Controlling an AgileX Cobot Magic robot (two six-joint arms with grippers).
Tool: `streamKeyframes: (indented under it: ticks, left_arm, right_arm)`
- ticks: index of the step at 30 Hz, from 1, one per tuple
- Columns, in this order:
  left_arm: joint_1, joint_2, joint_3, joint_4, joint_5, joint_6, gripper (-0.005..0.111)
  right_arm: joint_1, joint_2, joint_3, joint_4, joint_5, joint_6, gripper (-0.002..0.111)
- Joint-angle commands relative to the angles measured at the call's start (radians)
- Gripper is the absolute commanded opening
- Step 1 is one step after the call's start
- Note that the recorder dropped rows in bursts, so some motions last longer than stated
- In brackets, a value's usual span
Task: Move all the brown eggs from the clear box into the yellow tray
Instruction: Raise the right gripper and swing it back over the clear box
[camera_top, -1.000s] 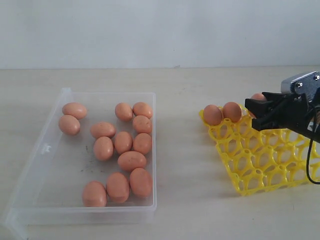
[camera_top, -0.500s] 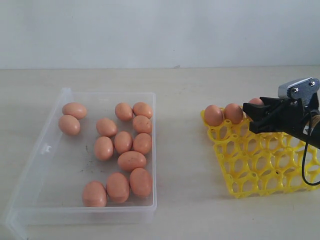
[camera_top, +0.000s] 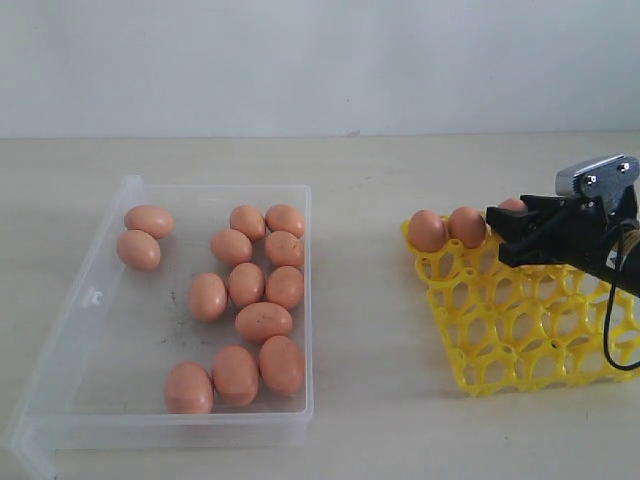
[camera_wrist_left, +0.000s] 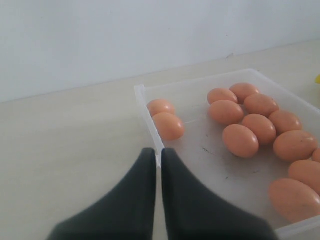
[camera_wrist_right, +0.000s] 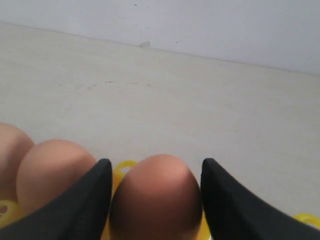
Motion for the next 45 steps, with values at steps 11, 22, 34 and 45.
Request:
streamKeyframes:
  ticks: [11,22,34,45]
  left_arm:
    - [-0.006,-0.003,0.004,0.002,-0.002,0.0,0.004]
    - [-0.006,-0.003,0.004,0.002,-0.002,0.0,0.004]
    - [-0.006,-0.003,0.004,0.002,-0.002,0.0,0.004]
    - [-0.006,-0.003,0.004,0.002,-0.002,0.0,0.004]
  right_arm:
    - [0.001,-0.009,0.001,0.006,-0.111,0.027,0.066]
    - [0.01,-0.123,-0.001,-0.124,-0.118,0.17,0.066]
    - [0.378,-0.301,-0.027,-0.271,0.082,0.102,0.03]
    - [0.784,-0.315,-0.166,0.299,0.654,-0.541,0.001]
